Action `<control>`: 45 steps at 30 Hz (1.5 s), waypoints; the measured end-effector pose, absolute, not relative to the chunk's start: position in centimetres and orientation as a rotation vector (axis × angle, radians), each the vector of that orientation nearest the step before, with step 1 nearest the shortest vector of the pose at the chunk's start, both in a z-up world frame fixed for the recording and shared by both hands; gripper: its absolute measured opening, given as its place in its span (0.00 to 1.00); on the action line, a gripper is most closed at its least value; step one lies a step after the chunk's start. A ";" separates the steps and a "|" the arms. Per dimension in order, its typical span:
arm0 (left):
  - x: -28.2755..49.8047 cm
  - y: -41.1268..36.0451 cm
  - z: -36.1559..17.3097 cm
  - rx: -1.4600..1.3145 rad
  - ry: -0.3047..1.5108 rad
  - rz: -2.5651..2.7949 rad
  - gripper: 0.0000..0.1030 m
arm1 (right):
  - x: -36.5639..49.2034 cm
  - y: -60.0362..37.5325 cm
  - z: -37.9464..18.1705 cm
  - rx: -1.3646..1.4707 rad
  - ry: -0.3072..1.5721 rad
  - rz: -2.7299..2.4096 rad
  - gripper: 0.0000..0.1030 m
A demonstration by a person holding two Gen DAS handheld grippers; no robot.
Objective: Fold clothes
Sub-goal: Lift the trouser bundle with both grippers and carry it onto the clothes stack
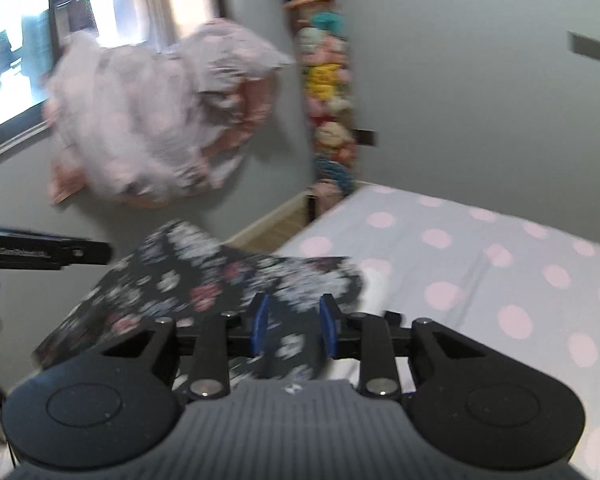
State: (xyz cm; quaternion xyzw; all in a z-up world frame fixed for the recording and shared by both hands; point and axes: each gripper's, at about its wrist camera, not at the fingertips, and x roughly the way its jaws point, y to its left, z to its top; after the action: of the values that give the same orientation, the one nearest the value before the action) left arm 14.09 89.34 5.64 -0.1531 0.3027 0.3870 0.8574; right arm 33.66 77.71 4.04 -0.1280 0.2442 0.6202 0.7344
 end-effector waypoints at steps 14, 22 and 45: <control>16.4 94.7 -2.0 -0.506 0.722 0.896 0.25 | 35.8 82.3 -2.8 -0.325 0.641 1.287 0.10; 16.1 93.3 -0.8 -0.440 0.729 0.938 0.24 | 35.9 83.0 -2.8 -0.342 0.641 1.254 0.10; 13.9 84.2 -1.2 -0.391 0.684 0.846 0.23 | 31.1 74.2 -2.5 -0.379 0.559 1.486 0.16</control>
State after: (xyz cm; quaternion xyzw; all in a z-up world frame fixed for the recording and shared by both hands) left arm 13.92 84.17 -1.23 -0.1850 0.3232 0.4000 0.8375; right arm 31.10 74.17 -2.47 -0.1691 0.2495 0.6634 0.6849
